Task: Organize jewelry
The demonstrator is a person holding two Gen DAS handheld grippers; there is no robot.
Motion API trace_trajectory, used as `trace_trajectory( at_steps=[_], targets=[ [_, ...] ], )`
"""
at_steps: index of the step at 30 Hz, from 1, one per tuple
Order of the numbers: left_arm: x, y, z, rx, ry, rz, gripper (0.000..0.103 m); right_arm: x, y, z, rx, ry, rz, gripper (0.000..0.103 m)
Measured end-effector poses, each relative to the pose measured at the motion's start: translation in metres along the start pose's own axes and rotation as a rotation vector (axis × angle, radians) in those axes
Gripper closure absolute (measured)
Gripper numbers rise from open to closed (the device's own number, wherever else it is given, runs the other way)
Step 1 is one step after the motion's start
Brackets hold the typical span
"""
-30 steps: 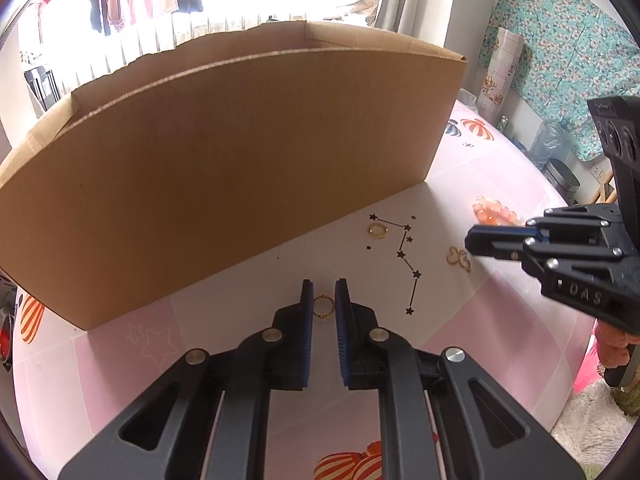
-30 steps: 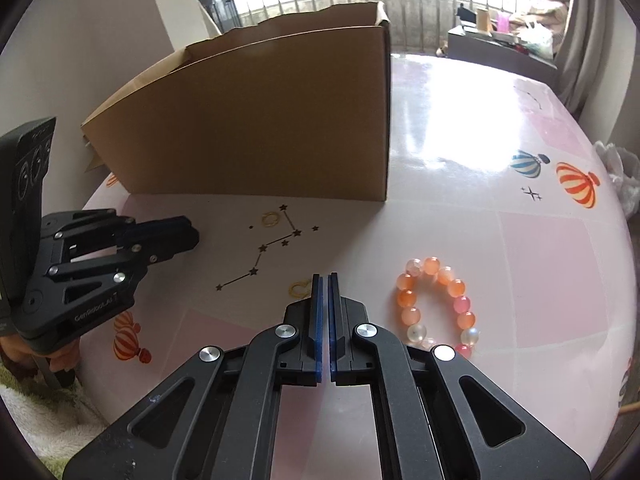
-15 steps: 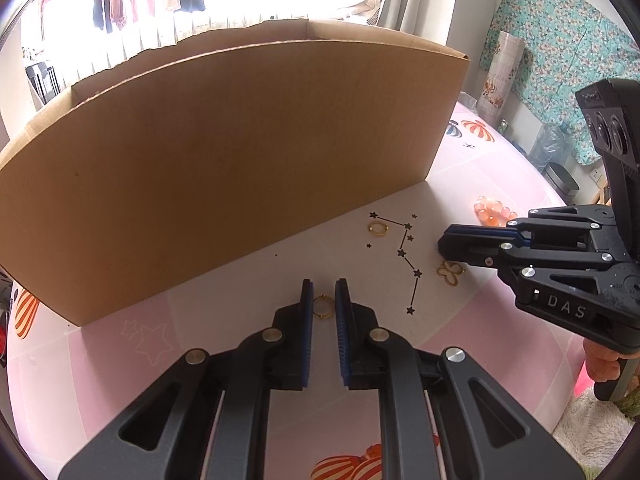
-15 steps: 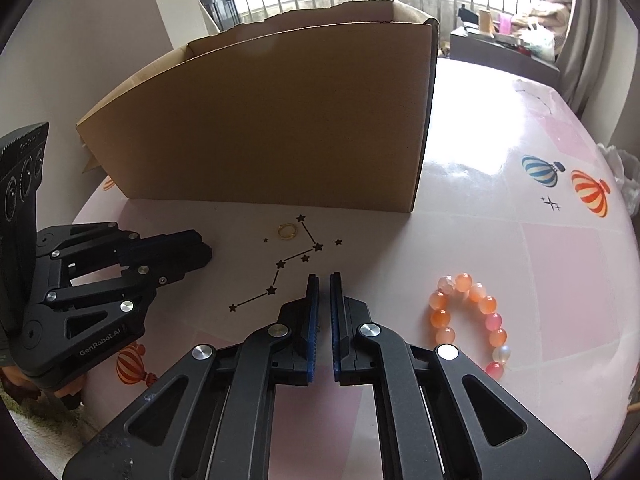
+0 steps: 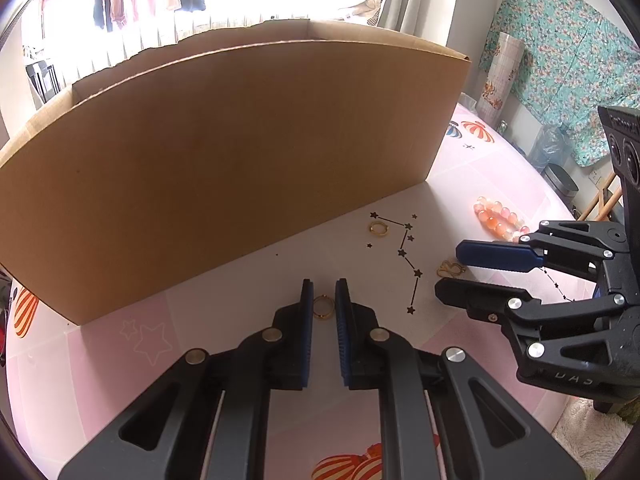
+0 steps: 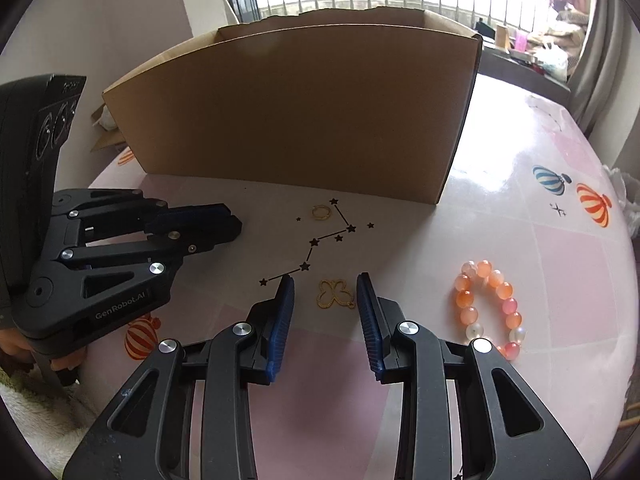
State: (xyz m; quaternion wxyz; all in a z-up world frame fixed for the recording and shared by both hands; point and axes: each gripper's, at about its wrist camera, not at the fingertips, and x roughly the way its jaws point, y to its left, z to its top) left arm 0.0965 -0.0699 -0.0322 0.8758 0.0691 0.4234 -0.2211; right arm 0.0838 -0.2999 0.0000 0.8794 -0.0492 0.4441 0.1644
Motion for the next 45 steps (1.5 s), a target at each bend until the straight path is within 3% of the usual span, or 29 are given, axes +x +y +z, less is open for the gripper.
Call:
trace_trajectory(
  at_steps=[4,9,13,37,45],
  targets=[
    [0.000,0.000,0.000,0.002,0.000,0.000,0.092,0.000,0.004,0.000,-0.051,0.004,-0.014,0.072],
    [0.000,0.001,0.000,0.002,0.000,0.000,0.092,0.003,0.007,0.001,-0.070,0.007,-0.021,0.084],
    [0.000,0.000,0.000,0.003,0.000,0.000,0.092,0.002,0.007,0.002,-0.083,0.008,-0.019,0.088],
    [-0.001,0.001,0.000,0.001,-0.004,0.004,0.092,0.000,-0.001,0.006,-0.055,-0.006,-0.004,0.089],
    [-0.031,0.007,-0.002,-0.015,-0.082,-0.019,0.092,-0.019,0.002,0.010,-0.042,-0.054,-0.005,0.089]
  ],
)
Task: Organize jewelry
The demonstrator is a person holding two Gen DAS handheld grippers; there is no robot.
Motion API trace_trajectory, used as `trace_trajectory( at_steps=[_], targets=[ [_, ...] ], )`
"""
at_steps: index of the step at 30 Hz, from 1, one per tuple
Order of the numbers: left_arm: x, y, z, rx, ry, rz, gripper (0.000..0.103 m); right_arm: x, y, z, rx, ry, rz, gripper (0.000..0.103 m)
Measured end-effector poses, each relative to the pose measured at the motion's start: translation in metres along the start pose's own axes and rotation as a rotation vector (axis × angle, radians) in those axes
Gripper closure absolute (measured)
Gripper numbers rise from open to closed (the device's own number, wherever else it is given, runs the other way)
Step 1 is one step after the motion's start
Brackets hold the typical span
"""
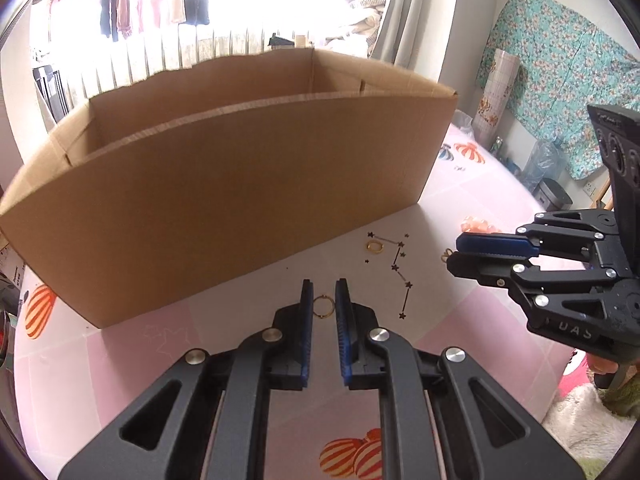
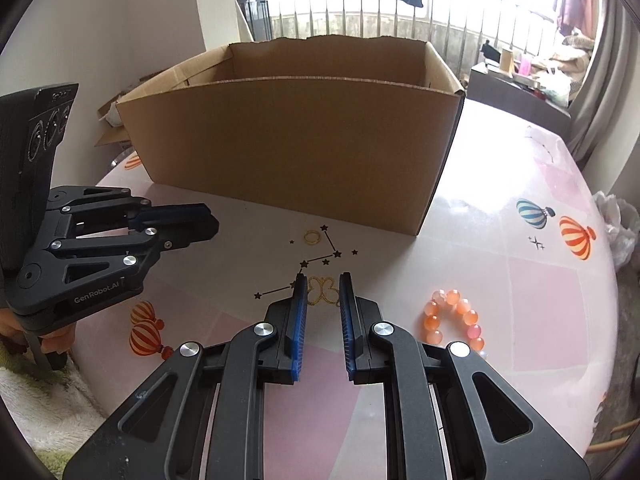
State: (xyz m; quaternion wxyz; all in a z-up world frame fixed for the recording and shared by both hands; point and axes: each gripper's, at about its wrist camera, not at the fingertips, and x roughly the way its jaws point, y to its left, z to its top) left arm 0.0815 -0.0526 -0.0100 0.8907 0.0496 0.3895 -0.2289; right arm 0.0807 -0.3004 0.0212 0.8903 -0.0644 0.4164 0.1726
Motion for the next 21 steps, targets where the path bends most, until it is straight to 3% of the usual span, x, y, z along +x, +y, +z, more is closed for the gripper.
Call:
trace_trajectory(
  at_steps=[9,14,18,21],
  targets=[
    [-0.067,0.005,0.024,0.021,-0.163,-0.045,0.092,-0.049,0.004,0.028,0.019,-0.139,0.040,0.089],
    [-0.091,0.017,0.057,0.027,-0.239,-0.047,0.092,-0.068,0.000,0.065,-0.013,-0.236,0.072,0.089],
    [-0.071,0.038,0.088,0.008,-0.190,-0.022,0.092,-0.055,0.000,0.099,-0.039,-0.248,0.113,0.089],
    [-0.032,0.056,0.106,-0.035,-0.073,-0.009,0.092,-0.028,-0.002,0.125,-0.039,-0.177,0.134,0.089]
  ],
)
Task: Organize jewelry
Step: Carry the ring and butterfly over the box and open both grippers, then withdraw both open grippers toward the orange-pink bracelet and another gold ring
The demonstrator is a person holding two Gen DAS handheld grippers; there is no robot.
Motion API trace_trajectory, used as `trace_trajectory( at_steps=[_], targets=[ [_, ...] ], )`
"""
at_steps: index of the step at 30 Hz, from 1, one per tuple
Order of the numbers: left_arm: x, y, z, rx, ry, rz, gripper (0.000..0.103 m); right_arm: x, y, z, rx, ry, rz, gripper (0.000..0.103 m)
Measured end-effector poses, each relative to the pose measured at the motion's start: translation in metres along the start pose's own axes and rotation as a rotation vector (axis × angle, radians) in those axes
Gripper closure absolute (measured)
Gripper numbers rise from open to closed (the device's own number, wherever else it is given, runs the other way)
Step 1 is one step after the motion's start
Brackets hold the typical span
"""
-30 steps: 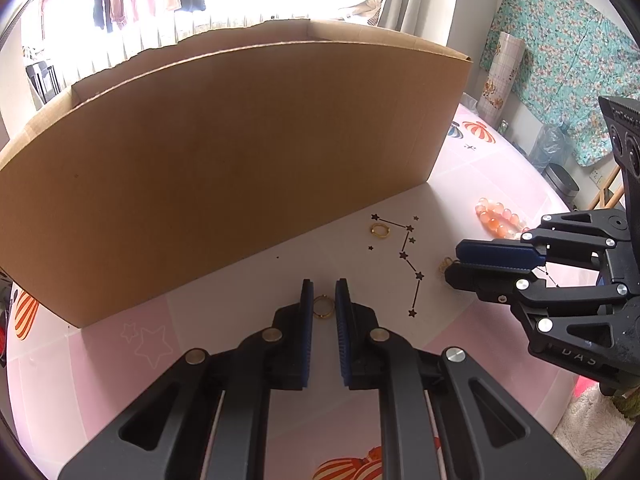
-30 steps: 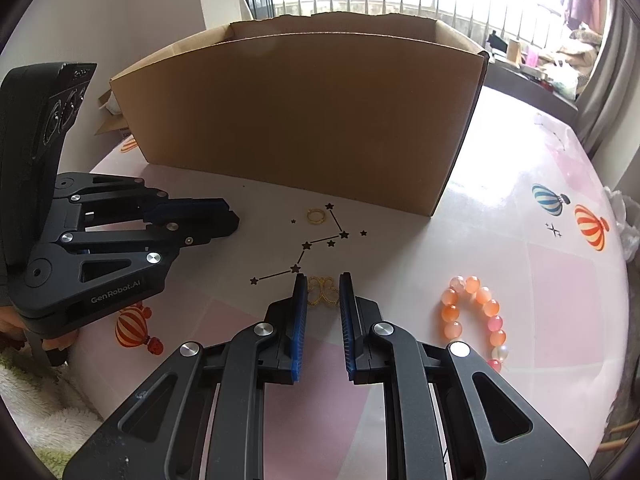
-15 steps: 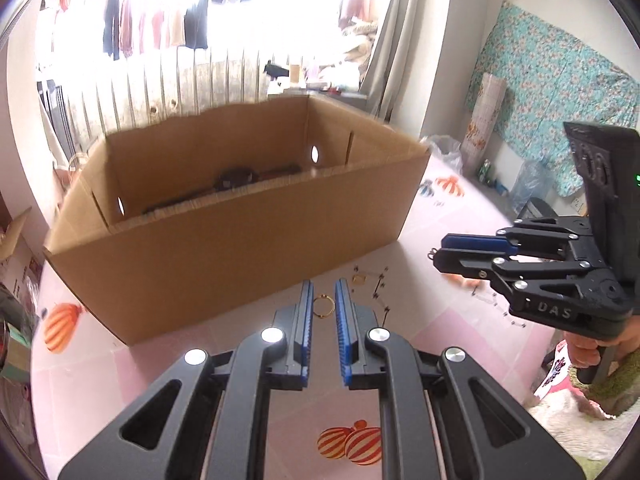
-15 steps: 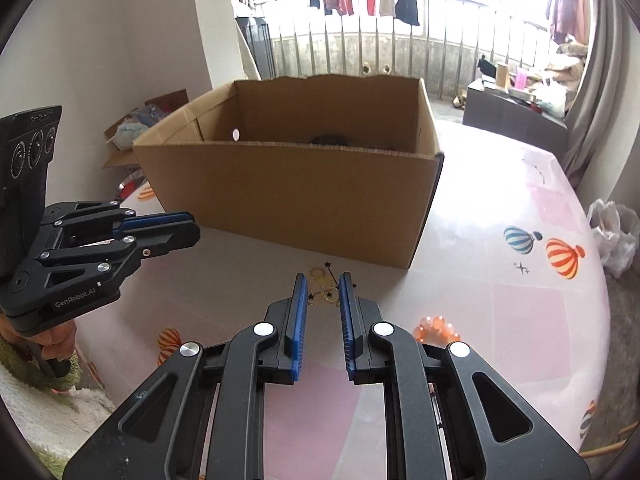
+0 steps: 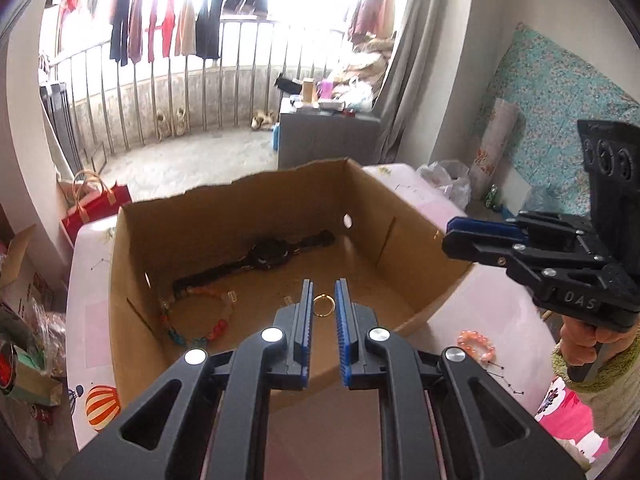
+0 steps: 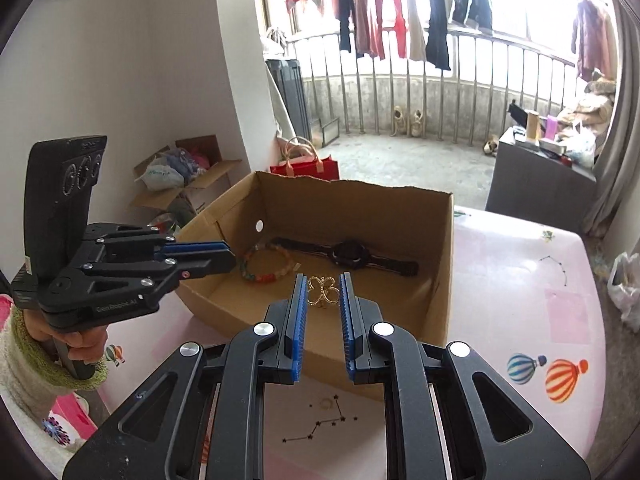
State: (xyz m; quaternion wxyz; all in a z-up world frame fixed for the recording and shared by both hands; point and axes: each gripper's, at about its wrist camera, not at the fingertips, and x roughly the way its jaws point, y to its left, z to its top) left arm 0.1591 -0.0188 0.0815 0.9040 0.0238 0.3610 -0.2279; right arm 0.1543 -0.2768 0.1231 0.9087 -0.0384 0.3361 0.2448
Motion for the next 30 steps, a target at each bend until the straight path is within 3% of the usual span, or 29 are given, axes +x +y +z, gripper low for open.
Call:
trace_trajectory(
  at_steps=[2,7,11,13,14,15,22,30],
  targets=[
    [0.023,0.008,0.004,0.004,0.060,0.043,0.092,0.024,-0.001,0.012,-0.007,0.057,-0.018,0.089],
    [0.055,0.022,0.009,-0.030,0.152,0.053,0.092,0.070,-0.004,0.021,-0.013,0.177,-0.033,0.089],
    [0.063,0.031,0.009,-0.093,0.195,0.043,0.091,0.082,-0.012,0.023,0.015,0.209,-0.023,0.087],
    [0.062,0.034,0.008,-0.116,0.204,0.047,0.083,0.078,-0.017,0.023,0.032,0.202,-0.023,0.086],
    [0.062,0.036,0.008,-0.123,0.204,0.055,0.072,0.077,-0.020,0.023,0.039,0.195,-0.019,0.085],
    [0.060,0.036,0.008,-0.127,0.200,0.063,0.065,0.074,-0.021,0.024,0.047,0.186,-0.013,0.084],
    [0.050,0.040,0.009,-0.150,0.158,0.091,0.060,0.044,-0.033,0.027,0.089,0.110,-0.016,0.082],
    [-0.008,0.022,-0.001,-0.142,0.006,0.050,0.053,-0.030,-0.051,0.011,0.212,-0.033,0.002,0.074]
  ],
)
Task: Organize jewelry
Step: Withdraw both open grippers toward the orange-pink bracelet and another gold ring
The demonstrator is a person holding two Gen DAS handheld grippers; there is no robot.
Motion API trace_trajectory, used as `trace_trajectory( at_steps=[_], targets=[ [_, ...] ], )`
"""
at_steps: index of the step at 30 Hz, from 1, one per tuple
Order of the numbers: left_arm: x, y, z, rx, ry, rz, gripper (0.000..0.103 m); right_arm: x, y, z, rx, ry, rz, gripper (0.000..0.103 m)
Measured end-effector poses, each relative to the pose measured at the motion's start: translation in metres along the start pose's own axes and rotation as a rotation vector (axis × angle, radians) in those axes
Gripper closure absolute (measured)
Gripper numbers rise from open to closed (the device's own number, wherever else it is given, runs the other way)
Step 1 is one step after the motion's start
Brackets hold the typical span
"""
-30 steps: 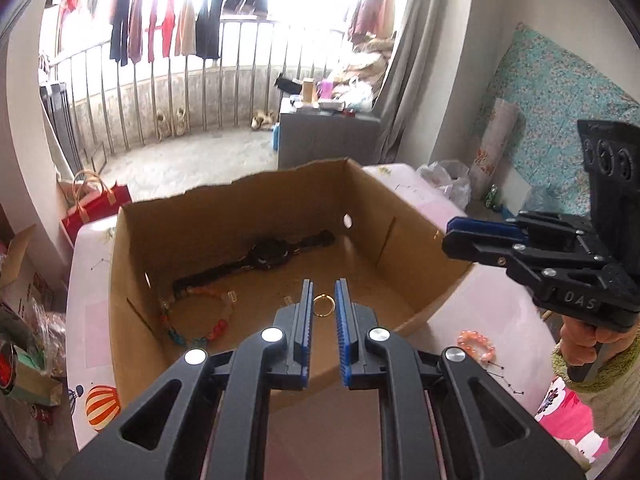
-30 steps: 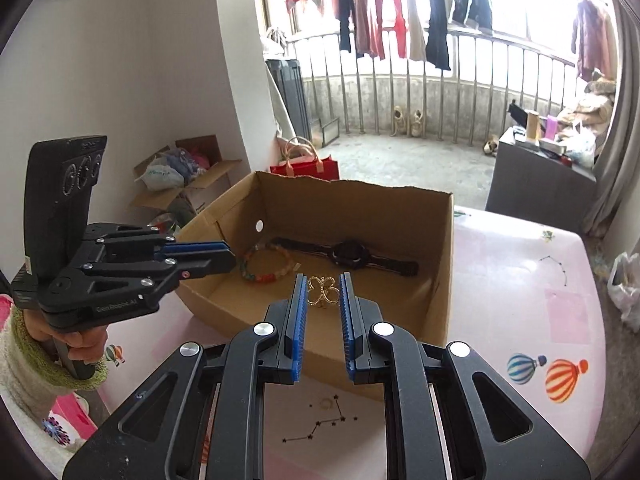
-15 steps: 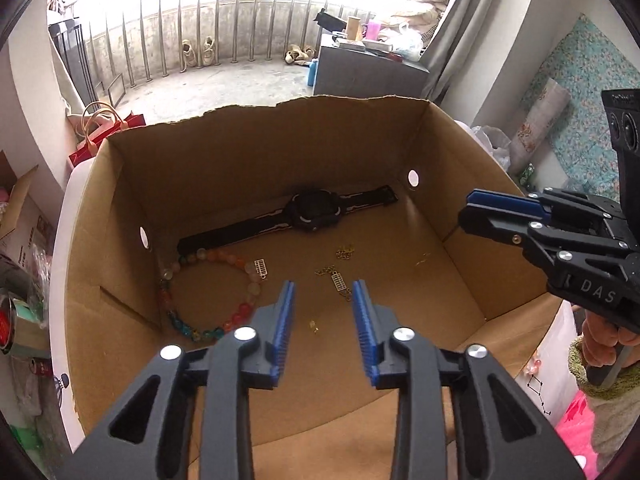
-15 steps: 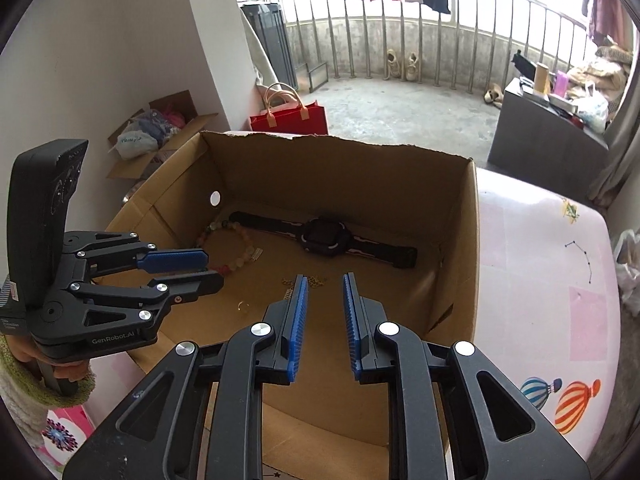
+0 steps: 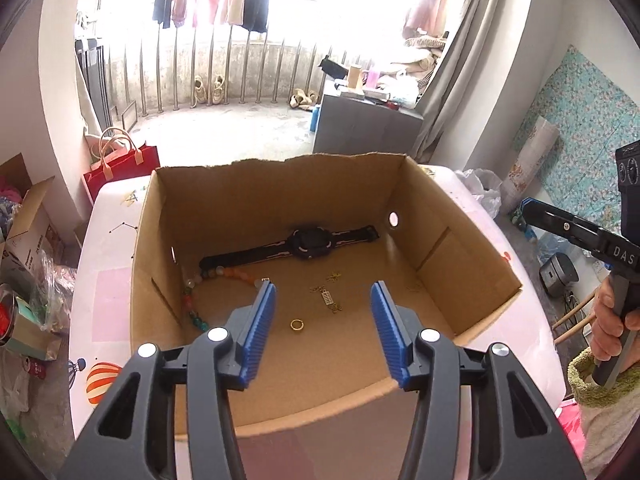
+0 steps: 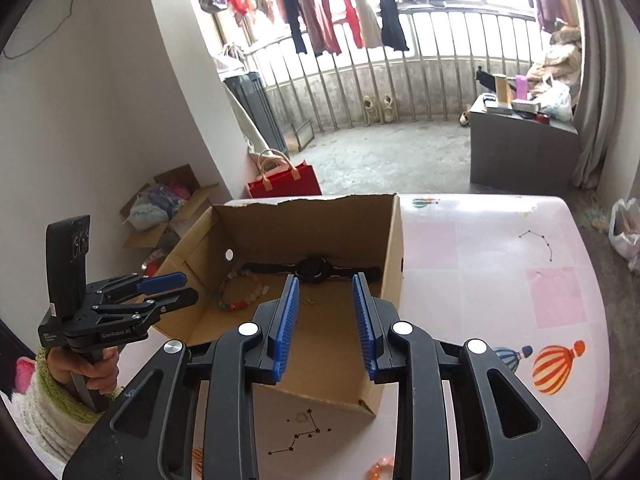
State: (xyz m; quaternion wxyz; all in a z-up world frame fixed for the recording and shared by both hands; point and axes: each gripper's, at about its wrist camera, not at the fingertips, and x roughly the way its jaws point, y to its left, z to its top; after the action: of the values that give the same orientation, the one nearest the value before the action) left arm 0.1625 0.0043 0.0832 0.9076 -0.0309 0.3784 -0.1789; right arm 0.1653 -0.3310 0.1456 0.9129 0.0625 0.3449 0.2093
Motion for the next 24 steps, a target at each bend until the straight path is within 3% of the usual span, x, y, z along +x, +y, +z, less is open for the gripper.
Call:
trace_trajectory(
  at_steps=[5,9,16,20,24],
  targets=[
    [-0.040,-0.024,-0.026,0.079,-0.076,-0.114,0.037,-0.034,-0.010,-0.035,0.067,-0.017,-0.016,0.067],
    [-0.044,-0.048,-0.056,0.148,-0.039,-0.203,0.029,-0.034,-0.020,-0.080,0.155,0.052,-0.040,0.067],
    [0.014,-0.073,-0.103,0.178,0.137,-0.112,0.028,-0.005,-0.026,-0.137,0.253,0.187,-0.053,0.065],
    [0.046,-0.072,-0.113,0.172,0.182,-0.021,0.028,0.010,-0.023,-0.145,0.223,0.230,-0.111,0.069],
    [0.057,-0.070,-0.112,0.142,0.181,-0.031,0.028,0.023,-0.024,-0.147,0.207,0.257,-0.130,0.077]
  ],
)
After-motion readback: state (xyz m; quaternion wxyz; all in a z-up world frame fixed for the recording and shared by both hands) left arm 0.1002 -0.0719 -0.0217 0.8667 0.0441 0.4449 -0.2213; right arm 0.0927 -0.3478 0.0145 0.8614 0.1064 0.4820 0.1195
